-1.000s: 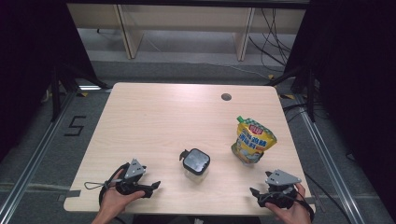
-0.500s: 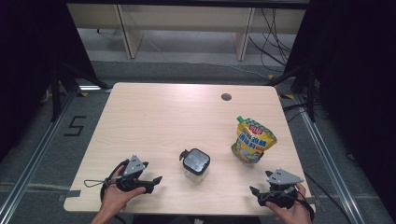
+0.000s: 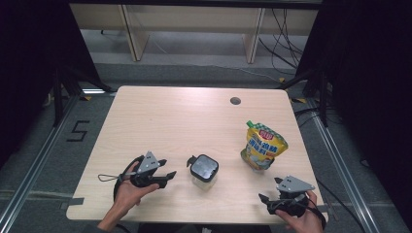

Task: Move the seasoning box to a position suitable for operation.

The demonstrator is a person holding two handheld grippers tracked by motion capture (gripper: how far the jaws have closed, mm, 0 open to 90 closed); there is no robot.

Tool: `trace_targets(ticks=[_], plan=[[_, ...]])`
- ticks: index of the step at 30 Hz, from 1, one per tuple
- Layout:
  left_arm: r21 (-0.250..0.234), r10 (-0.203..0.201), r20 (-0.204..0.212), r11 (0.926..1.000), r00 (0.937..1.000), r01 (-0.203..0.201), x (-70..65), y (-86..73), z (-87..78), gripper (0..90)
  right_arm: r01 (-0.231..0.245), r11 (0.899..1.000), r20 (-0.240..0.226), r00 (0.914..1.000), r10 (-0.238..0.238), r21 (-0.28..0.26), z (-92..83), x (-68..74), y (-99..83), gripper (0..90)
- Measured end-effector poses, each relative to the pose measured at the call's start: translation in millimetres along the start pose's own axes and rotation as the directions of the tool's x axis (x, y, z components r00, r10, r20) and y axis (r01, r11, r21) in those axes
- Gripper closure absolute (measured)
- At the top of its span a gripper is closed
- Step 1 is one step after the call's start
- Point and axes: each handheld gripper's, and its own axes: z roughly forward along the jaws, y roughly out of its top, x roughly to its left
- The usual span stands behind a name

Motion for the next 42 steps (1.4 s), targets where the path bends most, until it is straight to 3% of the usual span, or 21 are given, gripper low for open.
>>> trace_targets(ticks=[2, 5, 7, 9, 10, 14, 15, 18, 20, 23, 25, 26, 29, 30, 32, 33, 34, 38, 39, 40, 42], plan=[[-0.004, -0.01, 0.004, 0.9999, 0.9999, 0.01, 2.5, 2.9, 5.4, 45.3, -0.009, 1.0, 0.003, 1.0, 0.009, 0.001, -0.1, 0.5, -0.1, 20.7], [-0.008, 0.03, 0.013, 0.9995, 0.9995, -0.029, 4.3, 6.8, 13.8, 49.6, 0.007, 1.0, -0.002, 1.0, -0.007, -0.009, -0.2, -1.7, -0.2, 20.9], [-0.007, 0.026, 0.032, 0.9996, 0.9991, -0.026, 2.5, 9.5, 19.2, 52.7, -0.013, 1.0, -0.01, 0.9999, 0.013, -0.008, -1.4, -1.1, 0.1, 21.0], [0.007, 0.067, 0.034, 0.9977, 0.9972, -0.067, 1.7, 13.3, 23.6, 53.3, -0.007, 1.0, 0.0, 1.0, 0.007, -0.013, -1.9, -1.8, 0.0, 21.1], [-0.001, 0.066, 0.046, 0.9978, 0.9968, -0.066, 0.5, 14.7, 26.8, 53.6, -0.008, 1.0, -0.001, 1.0, 0.008, -0.014, -1.9, -1.9, -0.1, 21.6], [0.015, 0.11, 0.086, 0.9936, 0.9902, -0.112, 1.7, 19.5, 36.1, 54.1, -0.007, 1.0, -0.011, 0.9999, 0.007, -0.014, -1.7, -1.7, 0.0, 22.7], [0.008, 0.093, 0.095, 0.9955, 0.9911, -0.094, 0.4, 19.8, 38.7, 54.3, -0.011, 1.0, -0.015, 0.9998, 0.011, -0.009, -1.9, -1.2, 0.0, 22.6], [0.032, 0.142, 0.093, 0.9889, 0.9856, -0.145, 1.4, 21.9, 45.4, 55.2, -0.008, 1.0, -0.014, 0.9999, 0.007, -0.011, -1.9, -1.5, 0.0, 22.5], [0.038, 0.14, 0.09, 0.9888, 0.986, -0.144, 1.7, 23.0, 49.9, 56.2, -0.009, 1.0, -0.017, 0.9998, 0.009, -0.009, -1.9, -1.6, -0.1, 22.5], [0.005, 0.126, 0.104, 0.9919, 0.9866, -0.127, 1.0, 25.6, 54.7, 59.4, -0.007, 1.0, -0.015, 0.9999, 0.007, -0.01, -1.9, -1.6, -0.1, 22.4], [0.001, 0.153, 0.11, 0.988, 0.9821, -0.154, 1.7, 29.4, 56.2, 61.4, -0.004, 1.0, -0.013, 0.9999, 0.004, -0.011, -2.0, -1.6, -0.1, 22.4], [-0.023, 0.141, 0.11, 0.99, 0.9838, -0.139, 0.8, 30.2, 58.7, 62.0, -0.005, 1.0, -0.014, 0.9999, 0.004, -0.011, -1.9, -1.5, -0.1, 22.4], [-0.021, 0.147, 0.128, 0.9892, 0.9809, -0.145, 0.8, 31.3, 63.0, 66.0, 0.008, 1.0, -0.012, 0.9999, -0.009, -0.015, -1.7, -2.0, -0.3, 22.4], [-0.045, 0.197, 0.159, 0.9803, 0.9674, -0.192, 3.8, 33.4, 65.9, 68.0, 0.009, 1.0, -0.012, 0.9999, -0.009, -0.016, -1.9, -2.0, -0.3, 22.4], [-0.036, 0.186, 0.151, 0.9825, 0.9709, -0.182, 2.0, 33.1, 65.6, 74.6, -0.002, 1.0, -0.016, 0.9999, 0.002, -0.01, -2.3, -1.7, 0.0, 22.4], [-0.045, 0.212, 0.158, 0.9773, 0.9644, -0.207, 3.0, 34.0, 66.2, 74.6, -0.002, 1.0, -0.016, 0.9999, 0.002, -0.01, -2.3, -1.7, 0.0, 22.4], [-0.034, 0.193, 0.158, 0.9812, 0.9684, -0.19, 0.7, 33.4, 65.3, 76.6, -0.001, 1.0, -0.016, 0.9999, 0.001, -0.009, -2.2, -1.7, -0.1, 22.4], [-0.031, 0.238, 0.142, 0.9712, 0.9607, -0.236, 0.1, 34.0, 63.8, 80.1, -0.001, 1.0, -0.014, 0.9999, 0.001, -0.012, -2.7, -1.9, -0.1, 22.4], [-0.031, 0.218, 0.148, 0.976, 0.9647, -0.216, -1.0, 33.0, 63.0, 80.2, 0.009, 1.0, -0.016, 0.9998, -0.009, -0.017, -2.5, -3.0, -0.6, 22.4], [-0.031, 0.218, 0.148, 0.976, 0.9647, -0.216, -1.0, 33.0, 63.0, 80.1, 0.009, 1.0, -0.016, 0.9998, -0.009, -0.017, -2.5, -3.0, -0.6, 22.4], [-0.026, 0.238, 0.145, 0.9712, 0.9604, -0.237, 0.4, 32.8, 60.8, 79.7, -0.001, 1.0, -0.014, 0.9999, 0.001, -0.013, -3.4, -3.0, -0.7, 22.5]])
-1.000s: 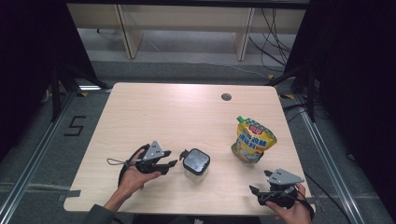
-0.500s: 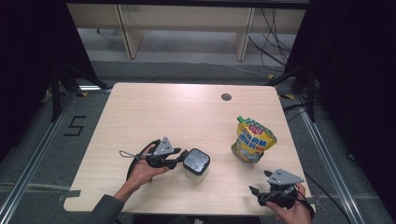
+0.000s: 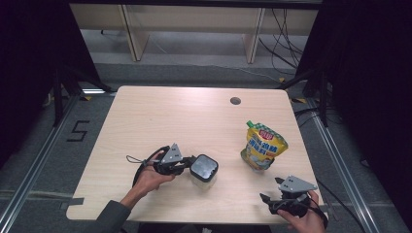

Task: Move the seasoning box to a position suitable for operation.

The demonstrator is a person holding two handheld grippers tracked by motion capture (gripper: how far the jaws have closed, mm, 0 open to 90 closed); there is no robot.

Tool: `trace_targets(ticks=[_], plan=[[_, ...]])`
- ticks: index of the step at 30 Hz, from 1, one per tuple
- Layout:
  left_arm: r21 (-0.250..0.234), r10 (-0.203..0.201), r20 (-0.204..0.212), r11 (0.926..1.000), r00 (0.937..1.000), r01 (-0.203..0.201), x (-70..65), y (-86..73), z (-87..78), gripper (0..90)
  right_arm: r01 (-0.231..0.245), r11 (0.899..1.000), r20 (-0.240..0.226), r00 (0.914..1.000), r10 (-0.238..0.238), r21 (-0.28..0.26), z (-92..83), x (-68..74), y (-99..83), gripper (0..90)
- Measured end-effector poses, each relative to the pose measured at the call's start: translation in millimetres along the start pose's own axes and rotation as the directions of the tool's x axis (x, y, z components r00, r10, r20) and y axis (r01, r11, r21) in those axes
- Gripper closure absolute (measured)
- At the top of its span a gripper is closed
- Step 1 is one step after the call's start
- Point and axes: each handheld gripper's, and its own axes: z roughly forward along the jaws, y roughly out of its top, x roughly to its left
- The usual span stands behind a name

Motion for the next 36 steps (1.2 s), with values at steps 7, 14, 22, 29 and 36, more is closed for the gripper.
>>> trace_targets(ticks=[7, 14, 22, 29, 36], plan=[[0.009, -0.021, 0.0, 0.9997, 0.9998, 0.021, -4.6, -3.4, -7.7, 78.7, -0.002, 1.0, -0.002, 1.0, 0.002, -0.003, 0.2, -0.4, -0.2, 22.5], [0.029, -0.051, 0.012, 0.9983, 0.9986, 0.05, -8.4, -7.8, -16.4, 77.3, -0.018, 1.0, -0.005, 0.9998, 0.018, 0.0, 0.0, -0.2, -0.7, 22.5], [0.009, -0.099, 0.008, 0.995, 0.995, 0.099, -18.5, -12.3, -24.4, 75.9, -0.004, 1.0, -0.005, 1.0, 0.004, -0.004, 0.5, -0.9, -0.4, 22.6], [0.036, -0.11, 0.016, 0.9934, 0.9938, 0.109, -26.4, -13.9, -31.2, 74.9, -0.009, 1.0, -0.007, 0.9999, 0.009, 0.0, 0.4, -0.5, -0.6, 22.6], [0.032, -0.098, 0.052, 0.9948, 0.9938, 0.096, -36.9, -12.6, -31.5, 73.8, -0.004, 1.0, -0.006, 1.0, 0.004, 0.002, 0.5, -0.3, -0.7, 22.6]])
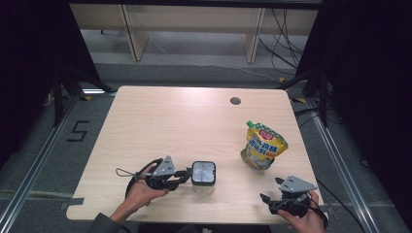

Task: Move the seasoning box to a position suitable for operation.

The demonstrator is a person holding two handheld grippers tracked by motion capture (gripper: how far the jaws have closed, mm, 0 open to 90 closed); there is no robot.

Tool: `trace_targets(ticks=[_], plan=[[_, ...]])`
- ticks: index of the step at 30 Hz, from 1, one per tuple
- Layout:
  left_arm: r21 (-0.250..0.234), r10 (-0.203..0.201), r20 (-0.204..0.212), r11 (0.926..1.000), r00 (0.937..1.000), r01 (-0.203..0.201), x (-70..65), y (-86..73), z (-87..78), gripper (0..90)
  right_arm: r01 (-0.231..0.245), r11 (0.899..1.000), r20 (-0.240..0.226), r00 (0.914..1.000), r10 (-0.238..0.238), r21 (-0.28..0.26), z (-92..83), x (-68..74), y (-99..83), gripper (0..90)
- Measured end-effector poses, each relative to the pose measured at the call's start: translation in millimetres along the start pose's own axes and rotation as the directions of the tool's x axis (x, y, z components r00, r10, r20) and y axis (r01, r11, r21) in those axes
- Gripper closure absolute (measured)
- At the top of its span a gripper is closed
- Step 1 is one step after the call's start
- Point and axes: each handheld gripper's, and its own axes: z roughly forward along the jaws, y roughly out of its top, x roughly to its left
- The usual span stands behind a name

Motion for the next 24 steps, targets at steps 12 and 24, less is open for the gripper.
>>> trace_targets(ticks=[12, 24], plan=[[-0.013, 0.022, 0.041, 0.9997, 0.9989, -0.022, -13.4, 4.3, 6.5, 73.6, 0.003, 1.0, -0.011, 0.9999, -0.003, 0.0, 0.1, -0.3, -0.5, 22.7], [-0.033, 0.033, 0.075, 0.999, 0.9966, -0.031, -15.6, 6.8, 12.3, 70.1, 0.007, 1.0, -0.008, 0.9999, -0.007, -0.003, 0.0, -3.0, -2.6, 22.6]])
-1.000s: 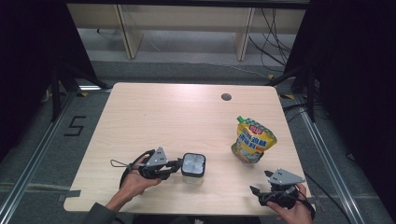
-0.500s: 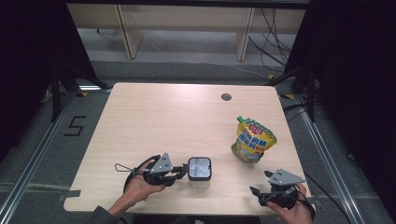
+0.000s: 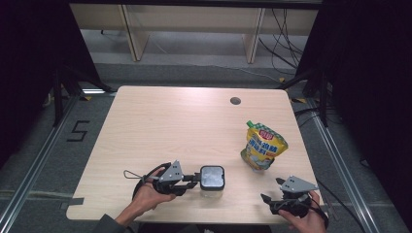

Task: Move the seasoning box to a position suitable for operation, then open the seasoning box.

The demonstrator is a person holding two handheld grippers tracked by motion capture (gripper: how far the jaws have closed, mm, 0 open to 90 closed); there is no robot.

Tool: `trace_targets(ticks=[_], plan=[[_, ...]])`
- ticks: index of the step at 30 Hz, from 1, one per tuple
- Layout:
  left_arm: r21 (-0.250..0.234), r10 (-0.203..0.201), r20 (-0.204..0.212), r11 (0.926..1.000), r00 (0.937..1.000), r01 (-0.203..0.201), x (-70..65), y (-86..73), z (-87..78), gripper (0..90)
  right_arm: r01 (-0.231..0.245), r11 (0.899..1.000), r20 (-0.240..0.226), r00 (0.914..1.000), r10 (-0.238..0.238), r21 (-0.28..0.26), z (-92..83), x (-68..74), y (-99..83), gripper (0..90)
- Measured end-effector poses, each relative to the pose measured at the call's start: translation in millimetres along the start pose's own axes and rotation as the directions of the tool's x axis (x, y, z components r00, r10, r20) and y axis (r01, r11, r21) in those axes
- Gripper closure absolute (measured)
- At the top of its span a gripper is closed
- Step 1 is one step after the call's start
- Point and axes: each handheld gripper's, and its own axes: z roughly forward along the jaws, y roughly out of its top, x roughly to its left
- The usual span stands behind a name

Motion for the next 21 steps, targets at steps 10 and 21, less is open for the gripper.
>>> trace_targets(ticks=[10, 21], plan=[[-0.001, -0.032, 0.0, 0.9995, 0.9995, 0.032, -2.1, 0.0, -15.3, 34.9, -0.012, 1.0, 0.005, 0.9999, 0.012, 0.002, 0.5, 2.2, 0.9, 22.6], [-0.014, -0.038, -0.008, 0.9992, 0.9993, 0.038, -10.2, 5.1, -31.5, 29.4, -0.017, 1.0, 0.003, 0.9999, 0.017, 0.006, -0.7, 3.3, 0.3, 22.7]])
